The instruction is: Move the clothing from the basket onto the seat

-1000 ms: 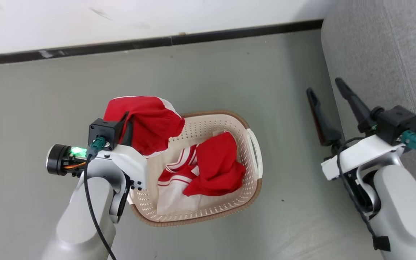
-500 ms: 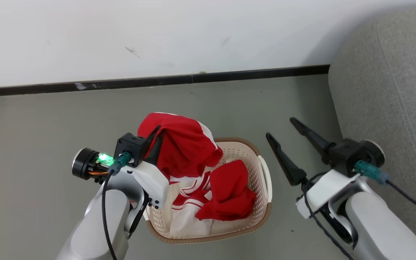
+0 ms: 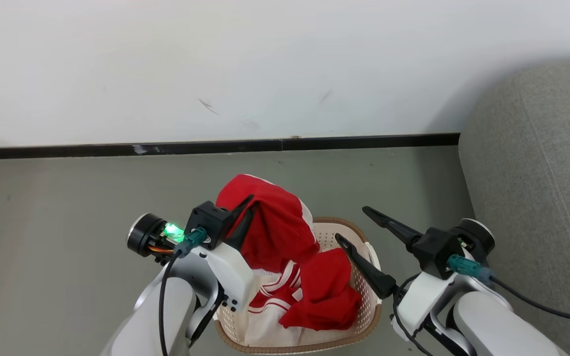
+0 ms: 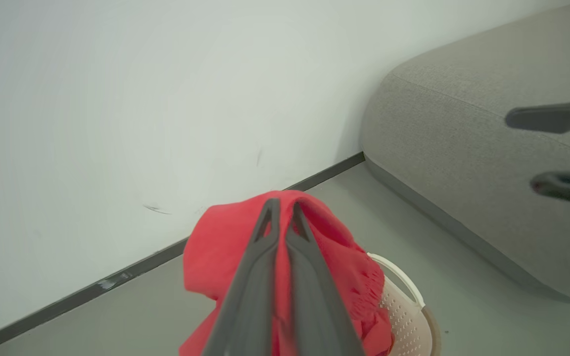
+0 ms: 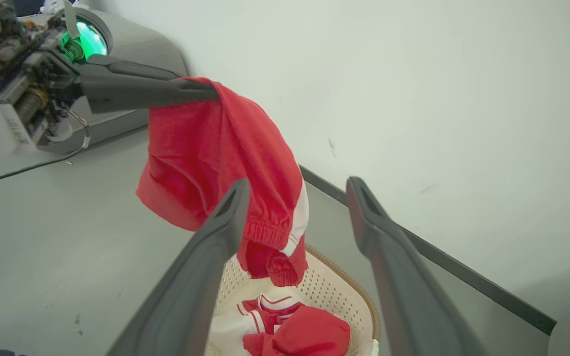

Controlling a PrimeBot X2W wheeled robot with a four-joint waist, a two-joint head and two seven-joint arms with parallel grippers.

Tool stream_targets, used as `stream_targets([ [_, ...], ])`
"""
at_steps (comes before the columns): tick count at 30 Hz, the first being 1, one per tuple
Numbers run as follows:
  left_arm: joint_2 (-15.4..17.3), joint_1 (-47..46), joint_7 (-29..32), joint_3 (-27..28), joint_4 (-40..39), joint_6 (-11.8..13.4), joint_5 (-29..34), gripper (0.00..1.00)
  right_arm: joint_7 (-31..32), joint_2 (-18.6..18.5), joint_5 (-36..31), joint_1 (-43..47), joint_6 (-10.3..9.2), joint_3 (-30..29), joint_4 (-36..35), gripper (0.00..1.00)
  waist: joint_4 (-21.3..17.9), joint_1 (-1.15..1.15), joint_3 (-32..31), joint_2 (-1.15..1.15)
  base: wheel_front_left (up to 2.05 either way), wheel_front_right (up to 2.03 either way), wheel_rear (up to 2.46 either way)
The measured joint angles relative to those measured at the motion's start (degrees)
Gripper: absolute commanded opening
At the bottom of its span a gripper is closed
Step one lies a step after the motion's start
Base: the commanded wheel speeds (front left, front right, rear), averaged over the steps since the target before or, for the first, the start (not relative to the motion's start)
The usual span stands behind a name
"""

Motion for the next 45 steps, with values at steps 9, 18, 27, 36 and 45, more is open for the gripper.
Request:
stream_targets([
  [9, 0.1, 2.1, 2.0, -3.2, -3.6, -1.6, -1.5, 0.00, 0.0, -1.5, 0.9, -0.4, 0.00, 5.0, 0.0, 1.00, 1.0, 0.00, -2.3, 0.00, 0.00, 0.00, 0.00],
  [18, 0.1, 3.6, 4.2, -6.5, -8.8, -2.4, -2.2, 0.00, 0.0, -3.3, 2.4, -1.2, 0.01, 7.3, 0.0, 1.00, 2.1, 0.00, -3.6, 0.00, 0.00, 0.00, 0.00],
  [27, 1.3, 4.7, 5.4, -9.3, -14.5, -3.0, -4.6, 0.00, 0.0, -4.6, 3.4, -2.1, 0.00, 8.5, 0.0, 1.00, 2.8, 0.00, -3.8, 0.00, 0.00, 0.00, 0.00],
  [36, 2.3, 4.8, 6.6, -11.5, -19.6, -3.4, -7.5, 0.00, 0.0, -5.4, 6.6, -2.1, 0.00, 10.1, 0.5, 1.00, 2.7, 0.00, -3.7, 0.00, 0.00, 0.00, 0.00],
  [45, 3.9, 5.3, 8.0, -13.2, -23.9, -3.4, -10.7, 0.00, 0.0, -5.4, 8.7, -2.1, 0.00, 11.1, 1.0, 0.40, 2.6, 0.00, -3.3, 0.00, 0.00, 0.00, 0.00],
])
